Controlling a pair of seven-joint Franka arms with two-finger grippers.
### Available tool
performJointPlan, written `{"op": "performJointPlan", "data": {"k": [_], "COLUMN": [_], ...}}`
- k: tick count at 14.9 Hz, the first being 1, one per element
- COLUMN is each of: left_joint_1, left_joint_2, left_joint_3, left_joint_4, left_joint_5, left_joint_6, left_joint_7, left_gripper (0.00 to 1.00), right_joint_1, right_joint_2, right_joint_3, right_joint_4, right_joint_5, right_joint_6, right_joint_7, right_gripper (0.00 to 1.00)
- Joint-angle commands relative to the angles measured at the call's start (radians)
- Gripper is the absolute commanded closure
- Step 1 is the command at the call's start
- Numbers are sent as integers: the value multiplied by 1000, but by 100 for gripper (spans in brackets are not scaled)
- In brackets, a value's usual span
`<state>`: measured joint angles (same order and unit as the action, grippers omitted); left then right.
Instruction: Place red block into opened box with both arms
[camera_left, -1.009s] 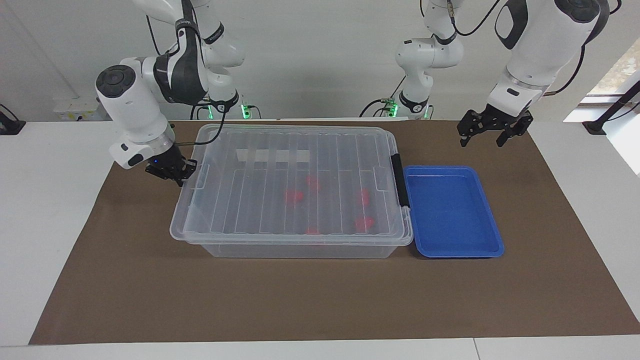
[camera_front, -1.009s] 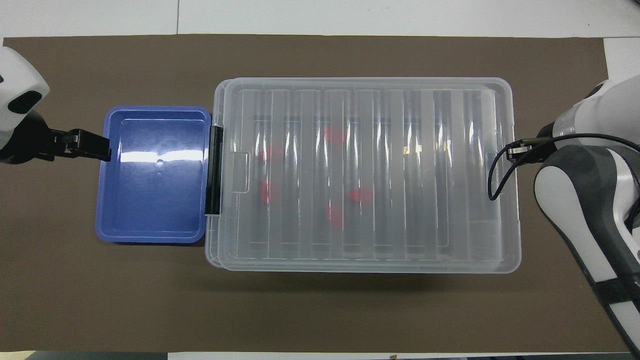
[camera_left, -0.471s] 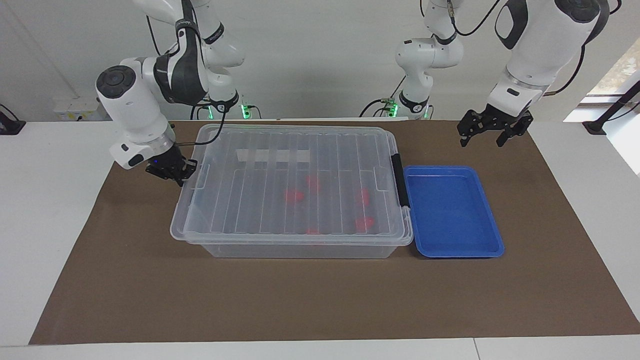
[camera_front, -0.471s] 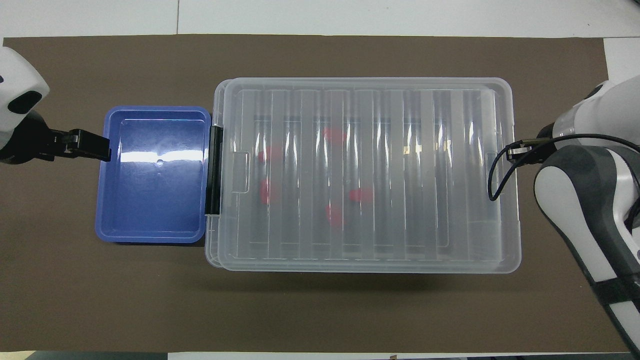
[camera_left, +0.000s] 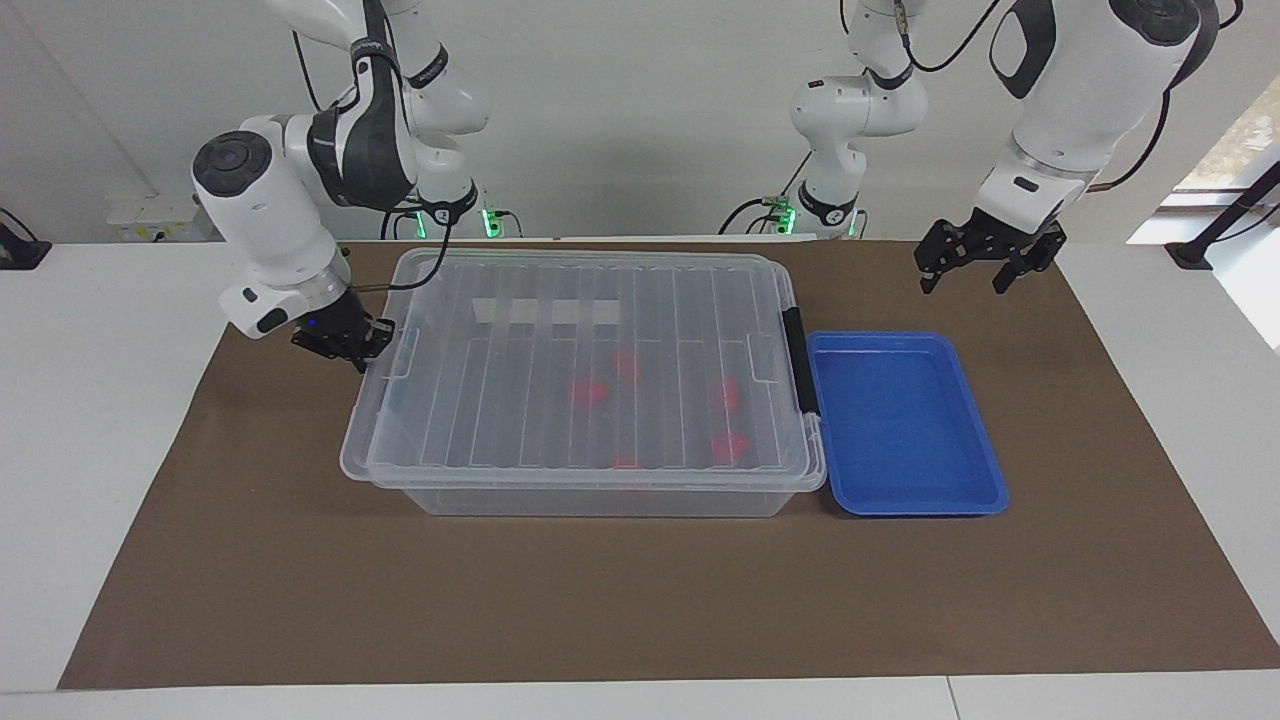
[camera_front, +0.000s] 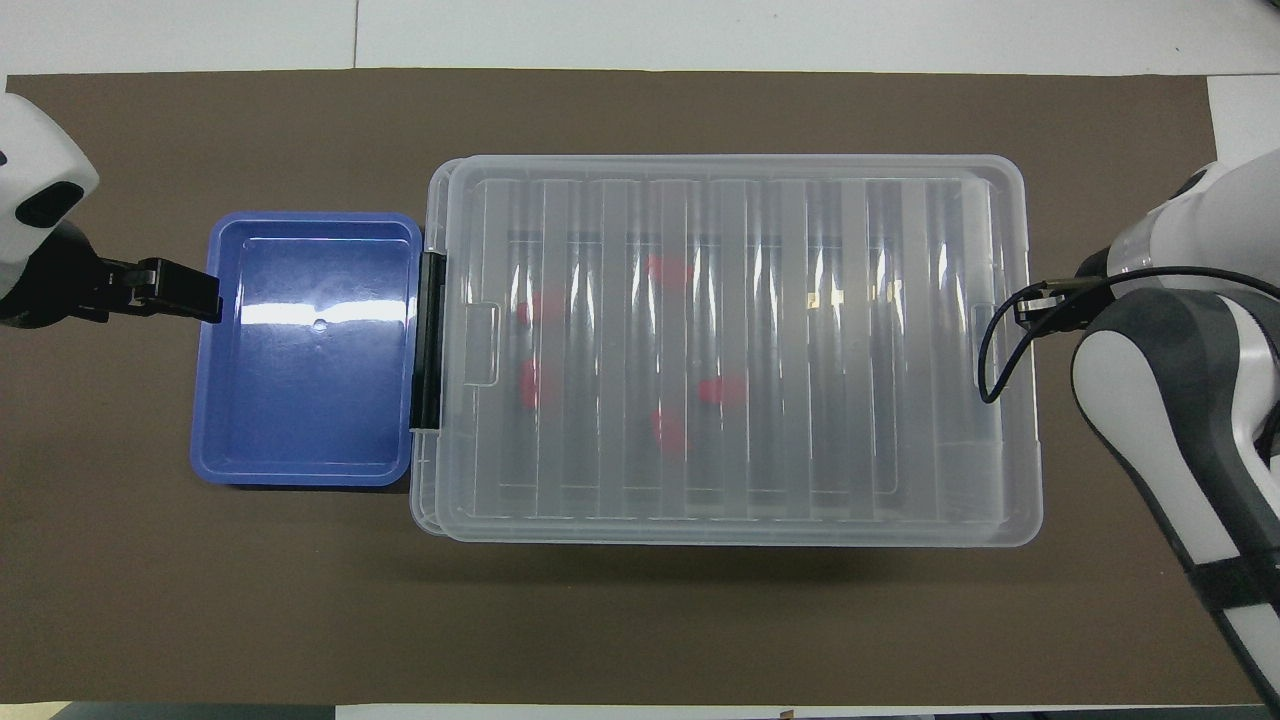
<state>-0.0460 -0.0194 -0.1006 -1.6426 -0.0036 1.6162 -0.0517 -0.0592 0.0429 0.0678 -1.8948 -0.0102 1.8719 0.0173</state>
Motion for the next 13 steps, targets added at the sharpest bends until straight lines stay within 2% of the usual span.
{"op": "performJointPlan", "data": {"k": [1, 3, 4, 5, 6, 9, 11, 13], "left_joint_1": [11, 11, 11, 11, 11, 11, 11, 11], "left_joint_2": [-13, -13, -13, -13, -13, -13, -13, -13], "left_joint_3": [-4, -4, -4, -4, -4, -4, -4, -4], "left_joint_4": [0, 0, 0, 0, 0, 0, 0, 0], "left_joint_5": [2, 2, 2, 2, 2, 2, 2, 2], "left_joint_6": [-10, -9, -9, -9, -10, -9, -9, -10], "left_joint_7": [9, 9, 9, 9, 9, 9, 9, 9], "left_gripper": [0, 0, 0, 0, 0, 0, 0, 0], "right_joint_1": [-16, -18, -16, -18, -36, -68, -79, -70], "right_joint_2": [11, 0, -6, -11, -24, -57, -86, -84], "right_joint_3": [1, -3, -6, -13, -14, -7, -2, -2], "right_joint_4": [144, 215, 244, 275, 308, 352, 297, 307], "right_joint_5": [9, 0, -4, -4, -4, -28, -24, -20], "right_joint_6": [-166, -261, -307, -366, -405, -461, -456, -447], "right_joint_7": [9, 10, 10, 12, 12, 7, 6, 9], "right_gripper": [100, 100, 83, 17, 0, 0, 0, 0]}}
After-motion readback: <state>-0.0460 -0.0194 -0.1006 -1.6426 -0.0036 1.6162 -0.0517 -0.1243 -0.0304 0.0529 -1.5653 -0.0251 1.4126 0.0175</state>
